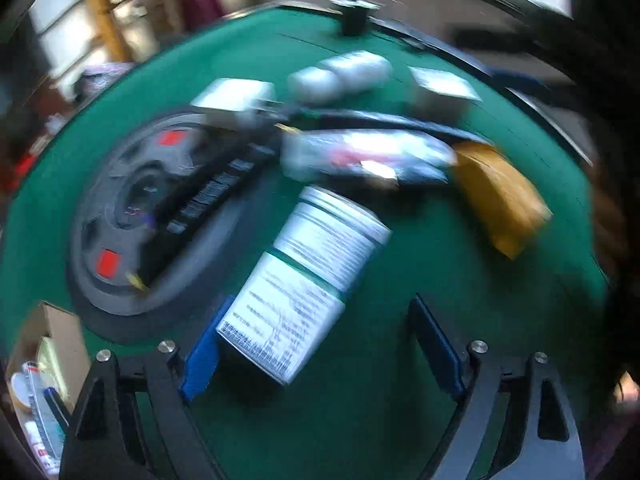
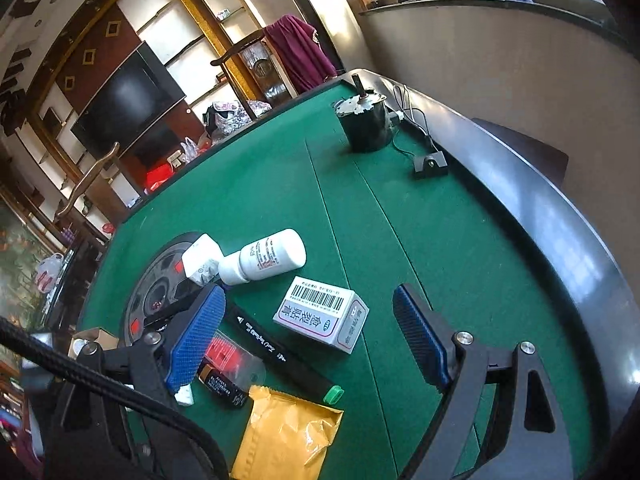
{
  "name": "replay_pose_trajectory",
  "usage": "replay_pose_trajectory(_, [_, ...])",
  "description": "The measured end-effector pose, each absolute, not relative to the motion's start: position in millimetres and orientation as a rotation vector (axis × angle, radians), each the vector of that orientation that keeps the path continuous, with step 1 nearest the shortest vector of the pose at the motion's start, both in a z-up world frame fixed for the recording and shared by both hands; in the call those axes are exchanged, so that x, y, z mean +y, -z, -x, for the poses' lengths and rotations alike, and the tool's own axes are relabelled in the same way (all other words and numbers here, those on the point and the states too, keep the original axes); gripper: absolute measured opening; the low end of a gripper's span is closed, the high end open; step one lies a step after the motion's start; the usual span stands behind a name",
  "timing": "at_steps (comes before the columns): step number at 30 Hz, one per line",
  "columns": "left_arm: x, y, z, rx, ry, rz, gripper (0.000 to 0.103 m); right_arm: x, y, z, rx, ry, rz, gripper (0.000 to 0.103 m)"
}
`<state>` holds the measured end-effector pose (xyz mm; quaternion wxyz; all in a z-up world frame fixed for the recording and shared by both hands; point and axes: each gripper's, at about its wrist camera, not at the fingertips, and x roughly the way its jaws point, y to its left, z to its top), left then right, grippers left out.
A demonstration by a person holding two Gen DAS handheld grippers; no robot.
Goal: Organize objects
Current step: 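Grasp the white-green medicine box with the left gripper while the right gripper grasps the yellow packet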
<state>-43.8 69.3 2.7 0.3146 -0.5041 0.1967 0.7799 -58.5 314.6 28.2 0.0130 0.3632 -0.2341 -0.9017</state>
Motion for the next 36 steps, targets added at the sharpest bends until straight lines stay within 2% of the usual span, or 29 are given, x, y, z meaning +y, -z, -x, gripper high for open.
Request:
replay_pose_trajectory(3, [68.5,-25.5,32.7,0.417,-2.101,1.276,0.081,317.9,-28.4,57.6,-0.752,2.808,-1.125,0.086])
replay_pose_trajectory(6, [79.3,-39.6,26.3,0.546,-2.220,1.128,0.082,320.8,-26.8,57.8,-0.773,2.802,-1.131,0.086])
replay_pose_trajectory(9, [97.0,-22.0,31.3,0.703,-2.234,1.146,0.082,320.1,-26.5,57.9,-0.758,2.816,-1.138,0.086])
replay_pose_trajectory(12, [108.3,-1.0,32.2,0.769,-2.243,1.201,0.083,317.1,-28.1,57.1,-0.724,2.838,-1.134,0.086])
replay_pose_trajectory(14, [108.2,-4.4,28.2,0.731,-2.305,1.169,0.082,314.6,-28.5,56.7,-0.688,2.867,-1.128,0.086])
replay_pose_trajectory(15, [106.1,-2.6,27.5,0.701,-2.324,1.205,0.073,313.9,-28.0,56.7,-0.680,2.875,-1.128,0.086])
replay_pose_trajectory(16, [103.5,-3.8,26.3,0.655,-2.333,1.224,0.042,313.8,-27.1,57.1,-0.676,2.877,-1.129,0.086])
replay_pose_trajectory(17, [98.6,-5.7,25.8,0.610,-2.335,1.258,0.031,313.1,-25.9,57.7,-0.671,2.878,-1.136,0.086])
replay_pose_trajectory(18, [90.9,-7.5,23.5,0.553,-2.360,1.299,0.029,312.5,-24.7,57.8,-0.670,2.876,-1.141,0.086])
replay_pose_trajectory(24, [49.3,-42.0,-12.8,0.313,-2.494,1.237,0.029,298.9,-24.3,53.0,-0.584,2.858,-1.152,0.086])
replay_pose_trajectory(30, [-2.9,-77.3,-49.7,0.153,-2.552,1.176,0.030,293.0,-20.6,21.0,-0.615,2.787,-1.376,0.086])
replay_pose_trajectory(36, [-39.2,-73.5,-56.9,0.076,-2.585,1.159,0.030,261.0,-8.7,17.0,-0.391,2.778,-1.581,0.086])
